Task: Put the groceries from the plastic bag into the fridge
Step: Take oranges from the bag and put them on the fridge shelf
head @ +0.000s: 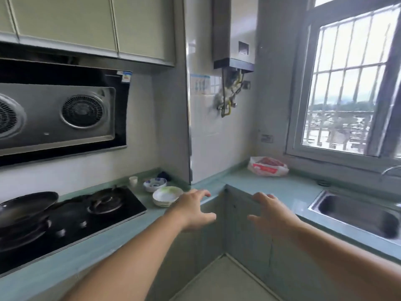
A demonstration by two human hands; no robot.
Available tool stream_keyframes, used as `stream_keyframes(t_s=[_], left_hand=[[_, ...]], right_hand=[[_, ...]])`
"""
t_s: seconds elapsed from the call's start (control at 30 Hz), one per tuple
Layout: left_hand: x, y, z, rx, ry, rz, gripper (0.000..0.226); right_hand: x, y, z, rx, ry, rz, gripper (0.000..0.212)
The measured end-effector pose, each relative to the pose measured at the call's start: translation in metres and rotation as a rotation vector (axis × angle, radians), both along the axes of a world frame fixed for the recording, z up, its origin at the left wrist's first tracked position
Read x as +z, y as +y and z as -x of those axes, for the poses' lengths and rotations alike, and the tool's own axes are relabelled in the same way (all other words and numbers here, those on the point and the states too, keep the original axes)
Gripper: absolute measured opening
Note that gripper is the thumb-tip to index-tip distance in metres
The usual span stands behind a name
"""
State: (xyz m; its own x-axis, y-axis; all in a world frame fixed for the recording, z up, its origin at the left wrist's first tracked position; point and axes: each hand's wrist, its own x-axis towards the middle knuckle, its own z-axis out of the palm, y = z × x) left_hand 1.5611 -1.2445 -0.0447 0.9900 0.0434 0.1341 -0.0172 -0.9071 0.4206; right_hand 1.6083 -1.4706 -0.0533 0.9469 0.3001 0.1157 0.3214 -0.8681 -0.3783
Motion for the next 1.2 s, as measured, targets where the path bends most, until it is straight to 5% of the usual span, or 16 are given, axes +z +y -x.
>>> stream_keyframes(t_s=[0.6, 1.2], left_hand=[[0.032, -0.177, -0.090, -0.172, -0.060, -0.080, 0.059], [-0.028, -0.131, -0.341, -0.152, 0.037, -0.053, 0.062]], right_hand=[[0.019, -0.169, -0.052, -0.180, -0.055, -0.102, 0.060], [-0.022, -0.157, -0.283, -0.227, -0.010, 0.016, 0.060]])
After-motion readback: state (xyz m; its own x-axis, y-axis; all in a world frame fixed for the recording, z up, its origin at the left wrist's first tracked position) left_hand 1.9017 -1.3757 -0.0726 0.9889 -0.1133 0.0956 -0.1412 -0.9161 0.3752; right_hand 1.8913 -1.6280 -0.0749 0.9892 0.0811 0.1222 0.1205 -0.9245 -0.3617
